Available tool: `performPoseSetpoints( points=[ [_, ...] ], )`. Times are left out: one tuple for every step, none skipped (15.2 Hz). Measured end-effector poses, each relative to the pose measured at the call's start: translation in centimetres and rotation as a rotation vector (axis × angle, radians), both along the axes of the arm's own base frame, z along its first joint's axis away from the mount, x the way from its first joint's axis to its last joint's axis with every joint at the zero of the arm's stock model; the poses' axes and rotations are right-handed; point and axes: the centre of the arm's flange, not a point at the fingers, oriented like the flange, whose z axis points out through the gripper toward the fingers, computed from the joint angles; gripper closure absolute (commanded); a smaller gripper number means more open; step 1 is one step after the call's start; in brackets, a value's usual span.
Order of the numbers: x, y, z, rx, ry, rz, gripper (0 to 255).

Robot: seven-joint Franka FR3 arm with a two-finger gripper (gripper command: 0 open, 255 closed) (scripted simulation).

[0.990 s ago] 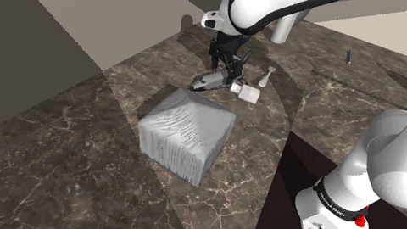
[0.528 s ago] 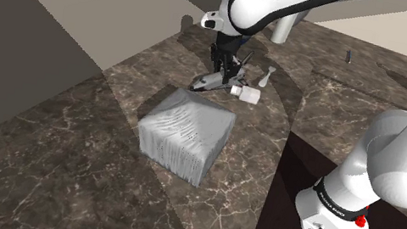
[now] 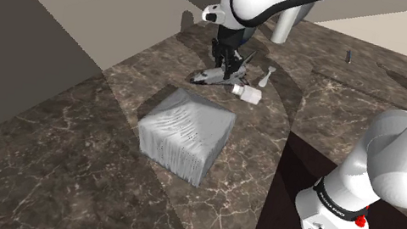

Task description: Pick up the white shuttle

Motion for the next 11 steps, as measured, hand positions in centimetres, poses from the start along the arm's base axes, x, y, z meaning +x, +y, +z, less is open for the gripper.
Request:
performPoseSetpoints(
  points=[
    [-0.1,-0.1,0.6,0.000,0.000,0.000,255],
    [0.0,-0.1,1.1,0.000,0.000,0.000,255],
    [0.0,-0.2,1.7,0.000,0.000,0.000,255],
    [0.0,-0.2,2.2,0.000,0.000,0.000,255],
    [0.1,-0.1,2.6,0.000,0.000,0.000,255],
    [0.0,-0.1,3.1,0.000,0.000,0.000,255],
    [-0.1,0.0,3.7,0.000,0.000,0.000,255],
    [0.0,0.0,4.3,0.000,0.000,0.000,255],
    [0.0,-0.1,4.8,0.000,0.000,0.000,255],
    [0.1,0.0,5.4,0.000,0.000,0.000,255],
    [0.0,-0.1,5.7,0.000,0.000,0.000,255]
  ],
)
